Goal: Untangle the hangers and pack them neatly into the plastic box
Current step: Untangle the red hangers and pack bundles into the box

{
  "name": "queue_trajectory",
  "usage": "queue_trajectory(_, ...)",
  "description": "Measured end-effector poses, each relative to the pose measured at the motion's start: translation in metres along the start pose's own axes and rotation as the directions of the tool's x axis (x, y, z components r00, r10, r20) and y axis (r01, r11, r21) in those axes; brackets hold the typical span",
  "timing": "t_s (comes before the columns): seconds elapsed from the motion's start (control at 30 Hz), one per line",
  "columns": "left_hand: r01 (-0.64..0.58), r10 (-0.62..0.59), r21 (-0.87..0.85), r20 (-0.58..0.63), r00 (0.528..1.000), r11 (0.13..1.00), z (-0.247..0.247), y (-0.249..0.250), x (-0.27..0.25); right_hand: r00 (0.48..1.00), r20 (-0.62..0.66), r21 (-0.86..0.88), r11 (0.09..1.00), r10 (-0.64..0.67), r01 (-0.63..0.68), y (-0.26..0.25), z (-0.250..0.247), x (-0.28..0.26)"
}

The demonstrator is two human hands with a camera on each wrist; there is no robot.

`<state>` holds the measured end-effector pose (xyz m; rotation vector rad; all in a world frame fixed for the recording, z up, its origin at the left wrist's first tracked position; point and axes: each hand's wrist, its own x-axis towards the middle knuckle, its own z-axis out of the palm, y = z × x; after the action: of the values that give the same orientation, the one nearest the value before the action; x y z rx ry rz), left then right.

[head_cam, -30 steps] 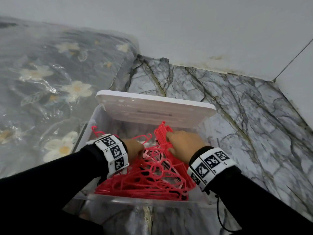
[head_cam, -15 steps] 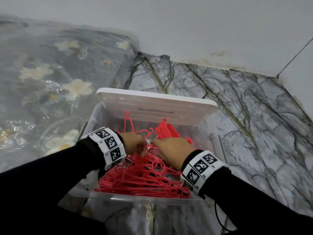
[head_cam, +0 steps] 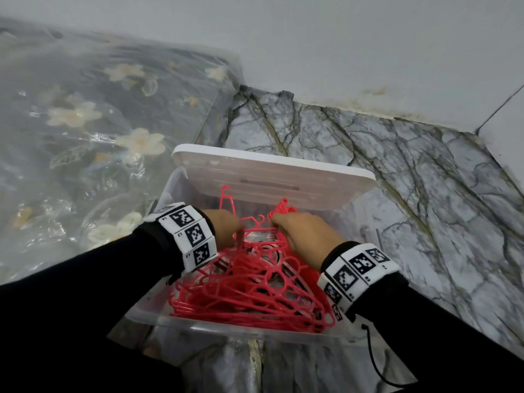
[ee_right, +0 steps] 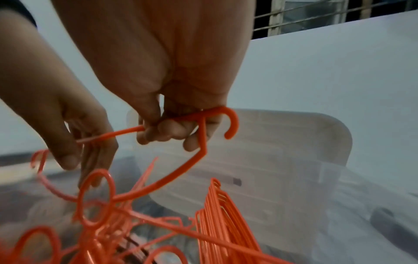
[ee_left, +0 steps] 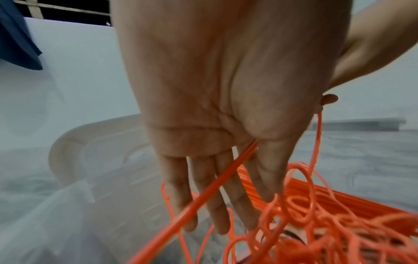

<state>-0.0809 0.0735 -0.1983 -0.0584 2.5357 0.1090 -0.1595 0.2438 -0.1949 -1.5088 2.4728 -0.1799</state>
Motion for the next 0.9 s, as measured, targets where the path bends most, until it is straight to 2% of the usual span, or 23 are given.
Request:
queue_trajectory(0.1, -0.005, 0.005, -0.003, -0.058, 0.998, 1.000, -0.009, -0.004, 0.000, 1.000, 0.001, 0.102, 0.995, 0.019, -0.019, -0.003, 0.004, 0.002)
queue_trajectory(0.27, -0.010, 0.008, 0.028, 0.071, 0.997, 1.000, -0.003, 0.002, 0.000, 1.000, 0.024, 0.106, 0.994, -0.002, 0.000, -0.007, 0.025, -0.001)
queue_trajectory(0.4, -0.033, 0.033, -0.001, 0.071, 0.997, 0.999, -0.007, 0.001, -0.002, 0.999, 0.045, 0.125, 0.992, -0.021, 0.016, -0.012, 0.024, -0.002)
queue_trajectory(0.63, -0.069, 0.067, -0.045, -0.049, 0.997, 0.997, -0.012, 0.002, -0.003, 0.999, -0.038, 0.028, 0.999, -0.029, 0.030, -0.006, 0.002, 0.004)
queue_trajectory(0.7, -0.067, 0.066, -0.015, -0.039, 0.997, 0.998, -0.011, 0.006, -0.001, 0.999, -0.008, 0.057, 0.997, -0.047, 0.048, -0.013, 0.007, 0.000)
queue_trajectory(0.8, -0.075, 0.073, 0.054, 0.044, 0.996, 0.996, -0.007, 0.014, 0.002, 0.991, 0.077, -0.001, 0.994, -0.106, 0.106, -0.025, 0.017, -0.005)
queue_trajectory(0.9, -0.069, 0.063, 0.087, 0.067, 0.996, 0.994, -0.001, 0.016, 0.002, 0.988, 0.063, -0.088, 0.985, -0.142, 0.147, -0.024, 0.012, -0.004)
